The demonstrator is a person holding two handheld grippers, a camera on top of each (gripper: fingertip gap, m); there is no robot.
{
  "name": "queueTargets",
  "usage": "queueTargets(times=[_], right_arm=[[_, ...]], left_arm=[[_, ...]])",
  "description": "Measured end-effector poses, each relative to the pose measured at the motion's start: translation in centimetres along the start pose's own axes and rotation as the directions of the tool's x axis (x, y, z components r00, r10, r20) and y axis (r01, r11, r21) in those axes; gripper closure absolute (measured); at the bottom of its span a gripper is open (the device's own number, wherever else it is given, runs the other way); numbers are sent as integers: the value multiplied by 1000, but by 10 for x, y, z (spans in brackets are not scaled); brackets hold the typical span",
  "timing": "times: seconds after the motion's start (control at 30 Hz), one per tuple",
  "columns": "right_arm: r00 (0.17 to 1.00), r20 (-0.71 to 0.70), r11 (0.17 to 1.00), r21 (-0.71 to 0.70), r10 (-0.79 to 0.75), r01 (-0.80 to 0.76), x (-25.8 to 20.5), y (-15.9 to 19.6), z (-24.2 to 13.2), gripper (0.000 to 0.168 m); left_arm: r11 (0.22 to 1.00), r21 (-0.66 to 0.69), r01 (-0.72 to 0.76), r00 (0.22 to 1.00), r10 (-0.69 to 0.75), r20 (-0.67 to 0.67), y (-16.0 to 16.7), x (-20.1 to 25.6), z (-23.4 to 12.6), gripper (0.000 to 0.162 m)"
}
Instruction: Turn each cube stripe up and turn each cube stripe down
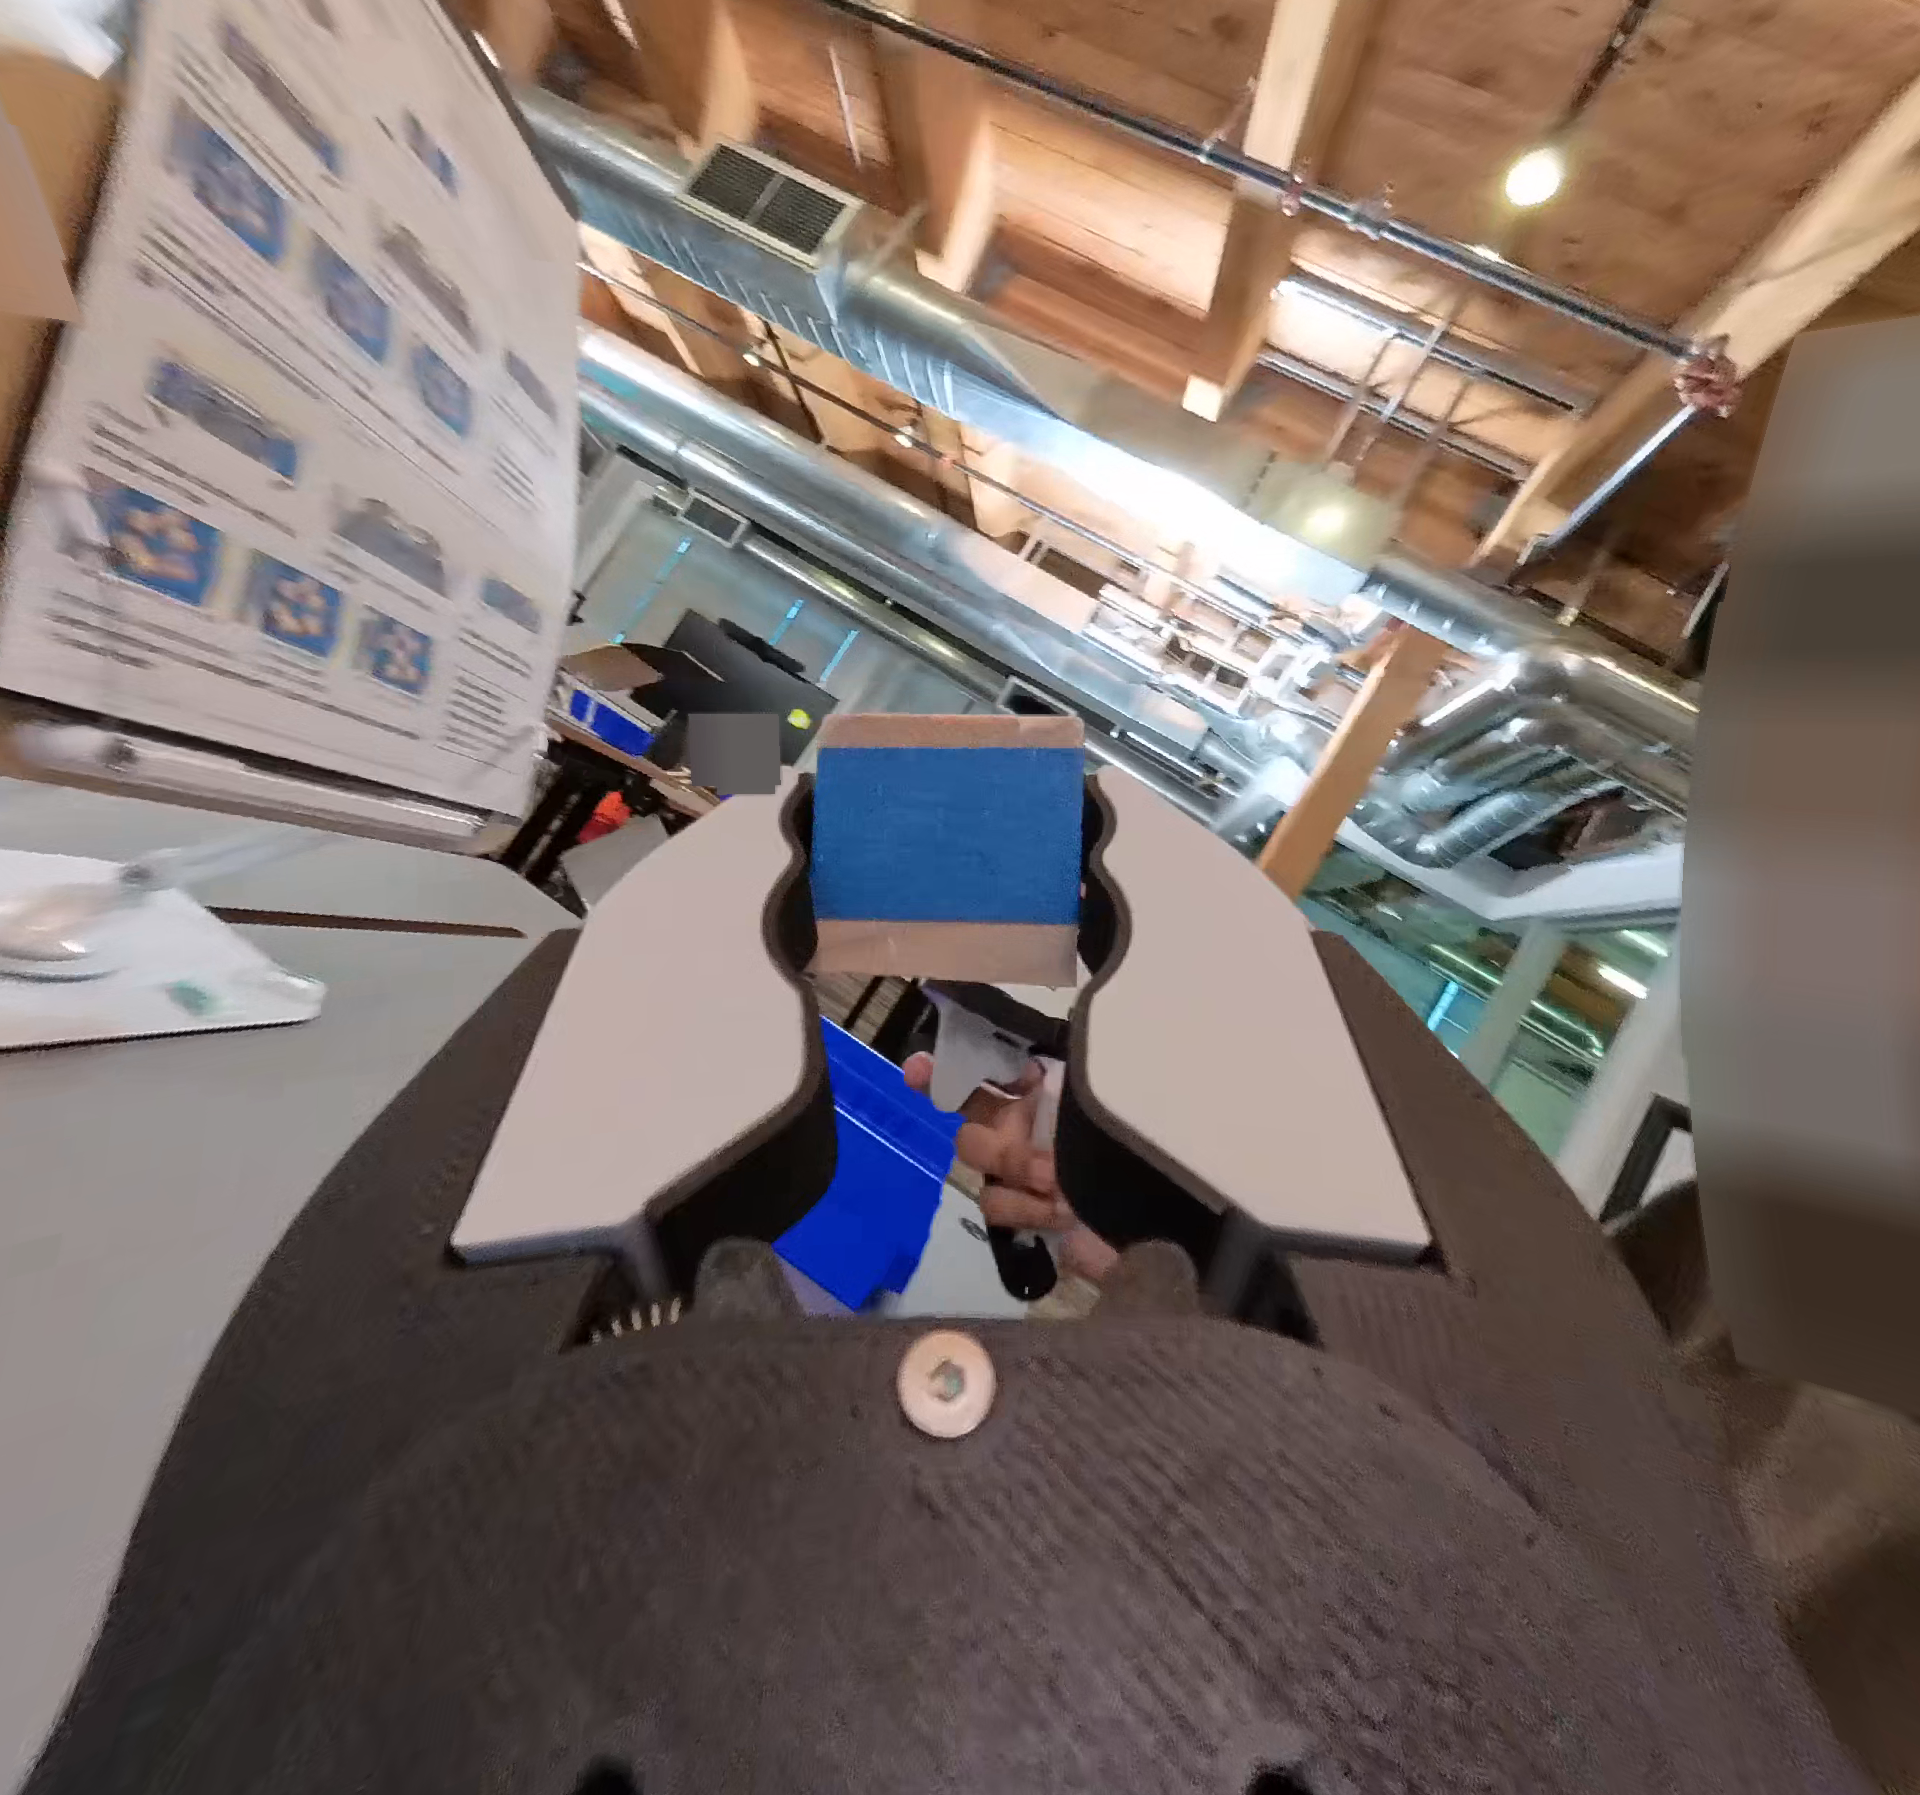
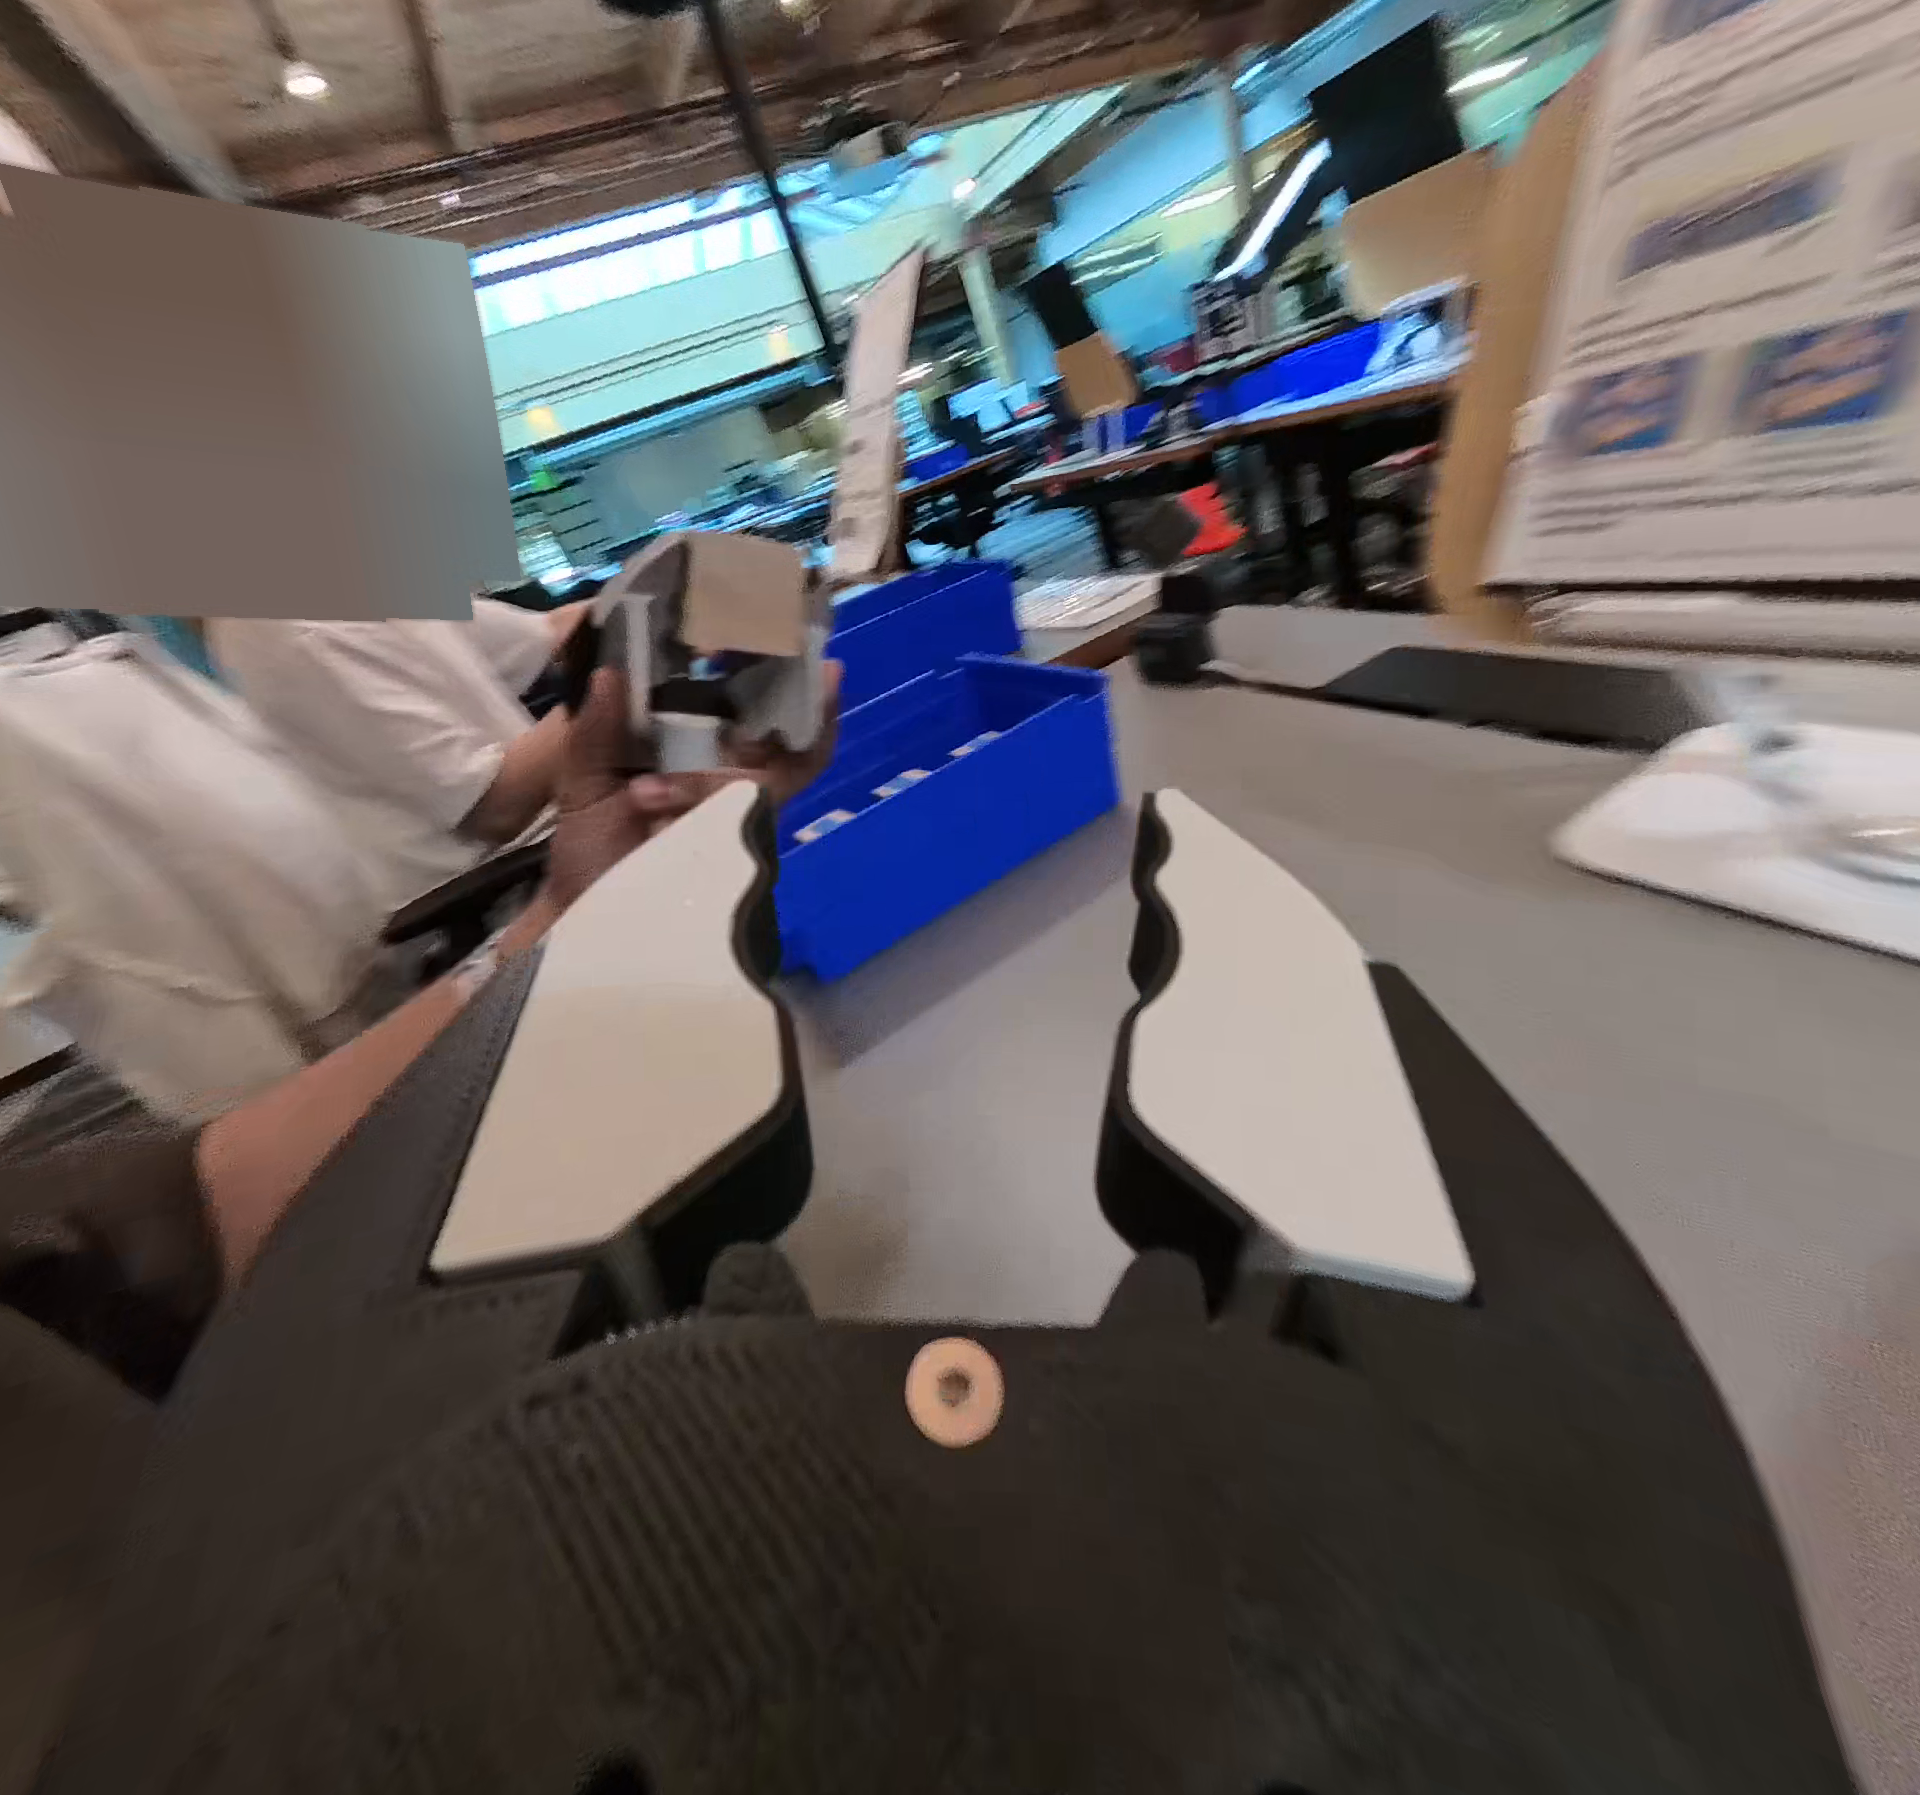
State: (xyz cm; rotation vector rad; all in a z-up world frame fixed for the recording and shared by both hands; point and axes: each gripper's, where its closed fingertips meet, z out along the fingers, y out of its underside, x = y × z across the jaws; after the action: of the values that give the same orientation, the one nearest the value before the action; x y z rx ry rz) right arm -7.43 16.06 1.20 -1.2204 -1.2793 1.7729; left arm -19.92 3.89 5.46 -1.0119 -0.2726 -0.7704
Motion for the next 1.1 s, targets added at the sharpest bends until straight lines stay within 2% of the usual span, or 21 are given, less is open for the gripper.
queueTargets(times=[0.17,0.27,0.4,0.53,0.77,0.9,1.0,1.1], right_arm=[[985,161,996,-78,62,-50,-51,43,35,100],[973,198,991,-86,119,-103,-61,51,42,100],[968,212,990,-68,136,-124,-62,47,42,103],[966,230,993,-37,120,-115,-63,39,37,127],[971,210,993,-60,113,-103,-58,40,35,127],[980,167,994,-46,107,-100,-46,29,27,127],[994,86,998,-17,64,-63,-24,11,13,127],[998,-61,999,44,27,-24,17,-22,-17,127]], left_arm=[[996,-49,74,994,-77,-79,60,18,21,114],[990,-89,110,987,-120,-111,89,29,32,114],[987,-135,87,988,-103,-113,111,36,39,114],[986,-149,76,990,-93,-107,118,36,42,114],[983,-168,80,989,-99,-112,121,32,42,115],[986,-117,119,985,-132,-109,112,25,40,113],[981,-105,162,980,-172,-96,111,13,41,112],[972,-133,194,973,-208,-99,119,6,47,112]])
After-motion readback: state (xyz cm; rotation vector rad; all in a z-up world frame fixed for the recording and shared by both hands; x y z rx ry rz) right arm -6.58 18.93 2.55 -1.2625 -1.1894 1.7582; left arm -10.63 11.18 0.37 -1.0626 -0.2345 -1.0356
